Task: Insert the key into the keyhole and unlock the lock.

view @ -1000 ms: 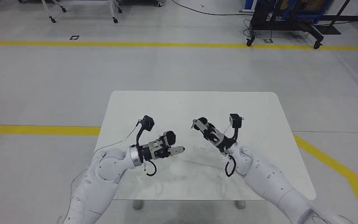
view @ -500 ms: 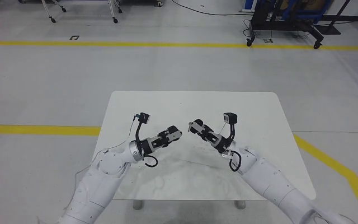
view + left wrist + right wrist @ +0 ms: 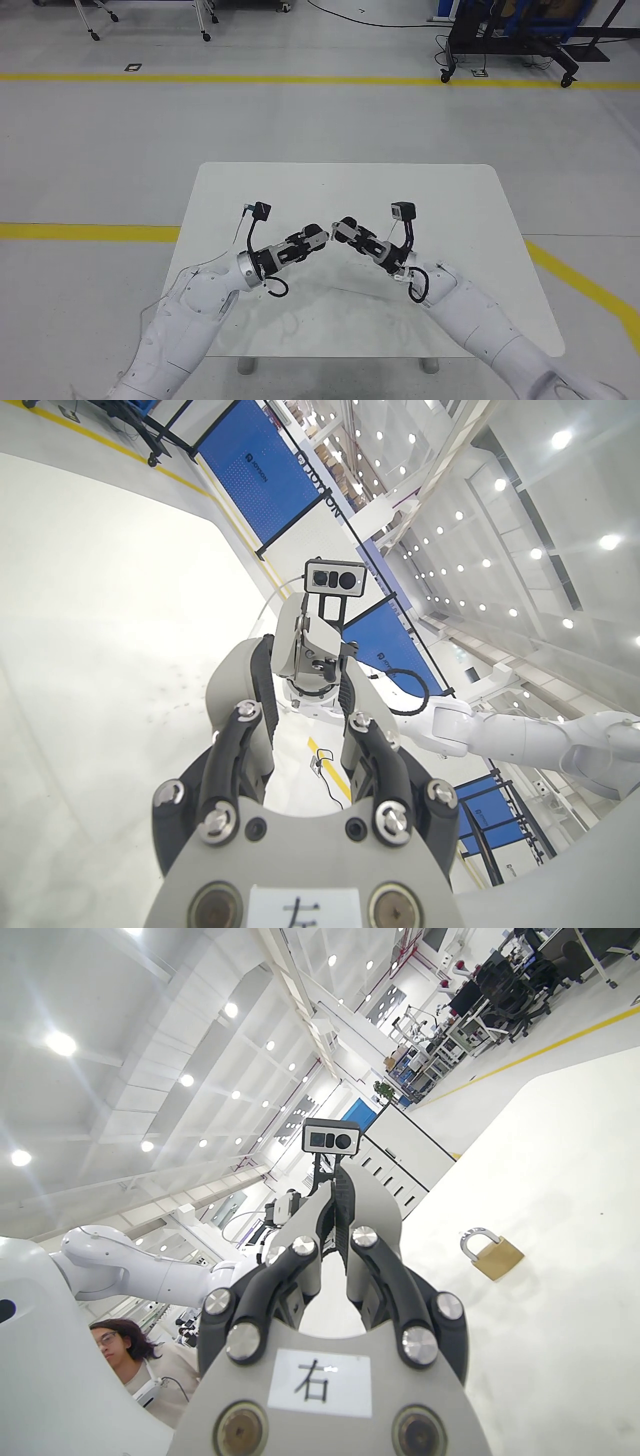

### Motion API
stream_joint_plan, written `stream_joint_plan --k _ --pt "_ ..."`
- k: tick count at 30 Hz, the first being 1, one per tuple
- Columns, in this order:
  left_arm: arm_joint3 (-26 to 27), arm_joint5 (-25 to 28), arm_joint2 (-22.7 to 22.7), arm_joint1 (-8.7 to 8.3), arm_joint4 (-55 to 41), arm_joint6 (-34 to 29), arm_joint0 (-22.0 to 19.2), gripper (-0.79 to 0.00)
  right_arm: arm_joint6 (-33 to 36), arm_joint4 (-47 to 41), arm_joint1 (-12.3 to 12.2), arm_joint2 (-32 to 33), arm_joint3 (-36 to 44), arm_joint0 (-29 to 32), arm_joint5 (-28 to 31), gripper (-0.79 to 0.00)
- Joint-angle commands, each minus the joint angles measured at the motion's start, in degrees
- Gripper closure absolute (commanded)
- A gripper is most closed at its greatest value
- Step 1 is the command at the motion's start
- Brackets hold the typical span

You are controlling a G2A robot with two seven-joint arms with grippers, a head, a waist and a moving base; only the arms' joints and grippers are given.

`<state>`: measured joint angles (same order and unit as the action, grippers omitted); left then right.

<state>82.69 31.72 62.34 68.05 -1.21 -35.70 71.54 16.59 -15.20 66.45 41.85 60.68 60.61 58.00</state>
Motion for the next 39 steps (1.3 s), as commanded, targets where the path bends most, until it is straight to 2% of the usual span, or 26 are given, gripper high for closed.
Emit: stream_joint_plan --k 1,4,10,14,15,17,39 --pt "0.0 -0.2 0.0 -0.02 0.0 0.0 0.0 -0.274 1.2 -0.7 0.5 -0.2 -0.6 -0.4 0.0 0.000" --pt "0.1 -0.6 -0.1 -0.04 0.2 -0.1 0.0 -0.262 2.7 -1.5 1.3 -0.4 -1.2 -0.9 0.0 0.000" --pt "0.0 -0.9 -0.3 -0.04 0.4 -0.3 -0.2 -0.163 5.0 -2.3 2.5 0.1 -2.4 -1.5 0.0 0.000" --pt "-0.1 -1.3 -0.4 -0.06 0.8 -0.3 -0.2 -0.139 6.0 -2.3 3.1 1.0 -3.2 -1.4 0.0 0.000" --pt "-0.1 -1.4 -0.4 -0.07 1.0 -0.1 -0.2 -0.120 6.3 -2.3 3.2 1.2 -3.3 -1.4 0.0 0.000" --pt "0.0 -1.5 -0.5 -0.07 1.8 0.3 -0.1 0.000 6.8 -2.3 3.4 1.8 -3.3 -1.1 0.0 0.000" --pt "1.2 -1.1 0.9 -0.42 3.4 2.4 0.4 0.000 14.1 -2.6 4.6 8.3 -2.2 2.2 0.0 0.000"
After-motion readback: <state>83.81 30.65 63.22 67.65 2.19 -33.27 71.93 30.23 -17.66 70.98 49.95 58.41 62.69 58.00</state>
